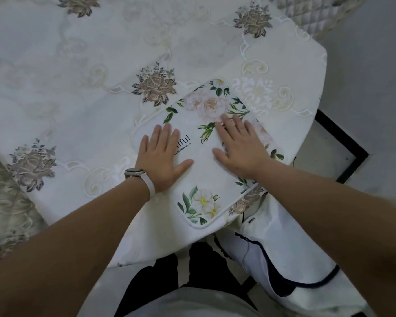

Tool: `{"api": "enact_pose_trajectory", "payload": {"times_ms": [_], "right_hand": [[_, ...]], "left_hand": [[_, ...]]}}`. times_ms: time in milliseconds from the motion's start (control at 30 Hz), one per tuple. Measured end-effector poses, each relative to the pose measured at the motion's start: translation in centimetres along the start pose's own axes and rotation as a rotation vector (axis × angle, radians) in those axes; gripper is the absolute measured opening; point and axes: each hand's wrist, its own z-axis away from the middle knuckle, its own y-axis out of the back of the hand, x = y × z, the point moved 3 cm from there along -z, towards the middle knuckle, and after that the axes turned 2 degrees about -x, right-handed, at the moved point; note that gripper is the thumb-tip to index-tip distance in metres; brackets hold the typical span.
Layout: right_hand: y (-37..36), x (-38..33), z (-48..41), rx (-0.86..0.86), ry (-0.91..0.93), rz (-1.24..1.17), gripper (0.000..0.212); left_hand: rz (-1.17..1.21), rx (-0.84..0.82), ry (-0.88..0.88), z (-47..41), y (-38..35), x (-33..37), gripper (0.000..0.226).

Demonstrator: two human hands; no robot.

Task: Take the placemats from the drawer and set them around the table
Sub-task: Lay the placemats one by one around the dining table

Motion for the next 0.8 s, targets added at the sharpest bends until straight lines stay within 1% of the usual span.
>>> {"api": "enact_pose_trajectory", "payload": {"times_ms": [67, 167, 233, 333, 433, 533, 667, 800], "right_hand": [[0.1, -2.2, -1.9, 0.009, 0.047, 0.011, 0.074], [0.6, -4.2, -5.1, 0.025, 0.063, 0.014, 0.072], [1.1, -4.6, -6.9, 0.04, 0.084, 0.014, 0.07], [1.8, -4.2, -9.2, 0.06, 0.086, -0.001, 0.067], [2.6, -3.0, -11.2, 0.065, 0.018, -0.033, 0.068], [2.9, -1.7, -11.8, 0.087, -0.032, -0.055, 0.07], [2.6, -0.2, -10.5, 0.111, -0.125, -0.09, 0.075], [2.2, 1.1, -7.0, 0.078, -0.186, -0.121, 0.078]], "left_hand": [[0.031, 0.025, 0.025, -1.3, 0.3, 0.3, 0.077], [0.099, 0.08, 0.108, -3.0, 0.7, 0.4, 0.061], [0.121, 0.12, 0.181, -3.8, 1.0, 0.1, 0.057], [0.111, 0.141, 0.251, -4.6, 1.2, -0.6, 0.062], [0.096, 0.148, 0.29, -4.6, 1.2, -1.5, 0.07], [0.102, 0.128, 0.357, -3.6, 1.1, -2.6, 0.074], [0.142, 0.088, 0.412, -1.6, 0.8, -3.6, 0.076], [0.145, 0.05, 0.445, 0.8, 0.2, -3.6, 0.077]]}}
